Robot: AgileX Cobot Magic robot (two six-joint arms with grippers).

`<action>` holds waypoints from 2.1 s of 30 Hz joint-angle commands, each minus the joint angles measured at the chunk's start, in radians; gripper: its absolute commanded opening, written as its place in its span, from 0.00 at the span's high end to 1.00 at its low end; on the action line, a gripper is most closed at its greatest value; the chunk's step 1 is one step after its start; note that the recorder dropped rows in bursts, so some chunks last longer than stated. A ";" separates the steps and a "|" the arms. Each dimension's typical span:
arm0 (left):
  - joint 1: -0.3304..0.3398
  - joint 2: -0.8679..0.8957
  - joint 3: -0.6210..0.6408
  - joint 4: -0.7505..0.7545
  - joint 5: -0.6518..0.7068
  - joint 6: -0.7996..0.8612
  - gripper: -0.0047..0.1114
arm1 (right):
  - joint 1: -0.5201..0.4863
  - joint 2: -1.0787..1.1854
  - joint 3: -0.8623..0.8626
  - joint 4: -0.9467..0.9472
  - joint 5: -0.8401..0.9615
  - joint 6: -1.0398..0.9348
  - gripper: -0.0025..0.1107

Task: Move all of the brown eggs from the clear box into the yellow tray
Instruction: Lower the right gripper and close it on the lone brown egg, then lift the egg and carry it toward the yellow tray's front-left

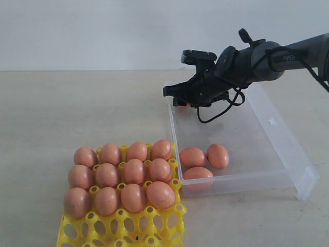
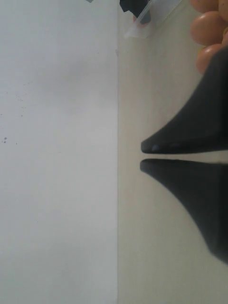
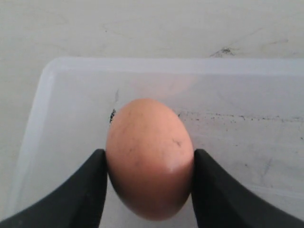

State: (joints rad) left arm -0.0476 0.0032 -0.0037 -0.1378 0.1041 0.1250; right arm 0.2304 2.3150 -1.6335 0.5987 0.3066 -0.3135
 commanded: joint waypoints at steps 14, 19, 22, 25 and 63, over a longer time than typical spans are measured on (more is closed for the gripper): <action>0.003 -0.003 0.004 0.000 0.001 0.003 0.92 | -0.002 -0.150 0.091 -0.035 0.040 -0.021 0.98; 0.003 -0.003 0.004 0.000 0.001 0.003 0.92 | -0.002 -0.251 0.229 -0.035 -0.026 -0.036 0.98; 0.003 -0.003 0.004 0.000 0.001 0.003 0.92 | -0.002 -0.343 0.357 -0.035 -0.154 -0.047 0.98; 0.003 -0.003 0.004 0.000 0.001 0.003 0.92 | -0.002 -0.464 0.513 -0.035 -0.315 -0.088 0.98; 0.003 -0.003 0.004 0.000 -0.003 0.003 0.92 | 0.567 -0.651 0.906 -0.752 -1.528 0.757 0.98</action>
State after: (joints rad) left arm -0.0476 0.0032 -0.0037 -0.1378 0.1041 0.1250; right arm 0.7977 1.6128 -0.6616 -0.2022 -1.1557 0.5110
